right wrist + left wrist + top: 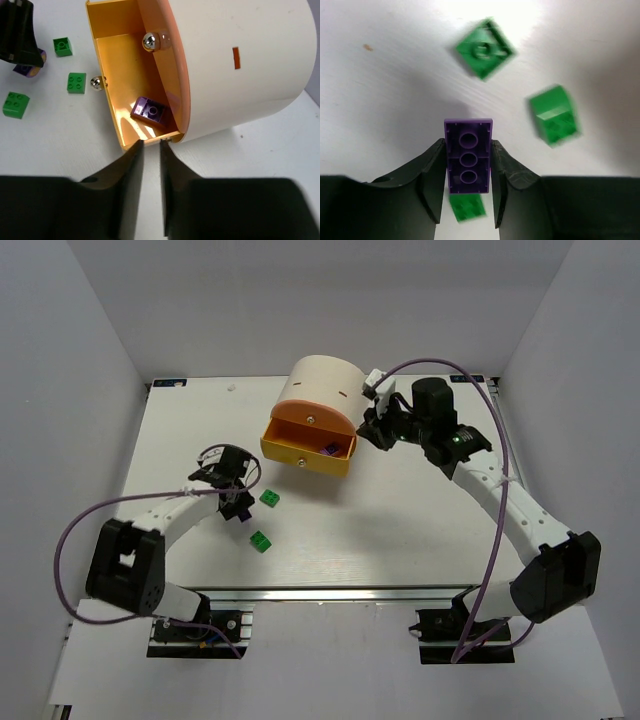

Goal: Sort the legos into containers by color

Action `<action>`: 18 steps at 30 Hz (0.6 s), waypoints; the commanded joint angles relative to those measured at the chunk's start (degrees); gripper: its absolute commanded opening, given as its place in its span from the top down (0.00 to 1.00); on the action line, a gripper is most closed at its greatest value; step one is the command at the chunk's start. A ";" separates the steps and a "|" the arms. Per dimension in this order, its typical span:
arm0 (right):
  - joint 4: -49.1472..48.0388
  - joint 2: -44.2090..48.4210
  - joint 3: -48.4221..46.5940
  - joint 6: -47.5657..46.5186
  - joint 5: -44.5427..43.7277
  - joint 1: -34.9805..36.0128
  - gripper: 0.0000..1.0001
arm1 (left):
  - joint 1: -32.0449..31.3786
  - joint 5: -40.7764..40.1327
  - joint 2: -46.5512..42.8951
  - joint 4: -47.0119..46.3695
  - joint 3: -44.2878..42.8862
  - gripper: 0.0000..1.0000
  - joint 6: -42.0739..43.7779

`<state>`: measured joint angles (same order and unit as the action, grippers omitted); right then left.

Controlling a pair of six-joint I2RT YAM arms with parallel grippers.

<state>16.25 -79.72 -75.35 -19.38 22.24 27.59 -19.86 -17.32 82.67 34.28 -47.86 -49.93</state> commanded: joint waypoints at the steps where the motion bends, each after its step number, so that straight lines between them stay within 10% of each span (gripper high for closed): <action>1: -3.85 3.78 2.39 1.62 2.19 -1.40 0.71 | -0.89 4.19 -12.40 -1.66 -1.63 0.94 1.14; 7: -5.88 4.84 4.69 3.73 3.34 -2.37 0.66 | -0.89 11.08 -20.71 -7.65 -4.08 1.00 -2.35; 18: -8.51 6.51 7.32 5.14 0.44 -3.42 0.73 | -0.89 13.72 -6.06 -18.10 -18.58 1.00 -16.94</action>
<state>11.33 -75.53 -68.55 -15.33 23.70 24.67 -20.58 -4.93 73.45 20.71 -62.98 -61.69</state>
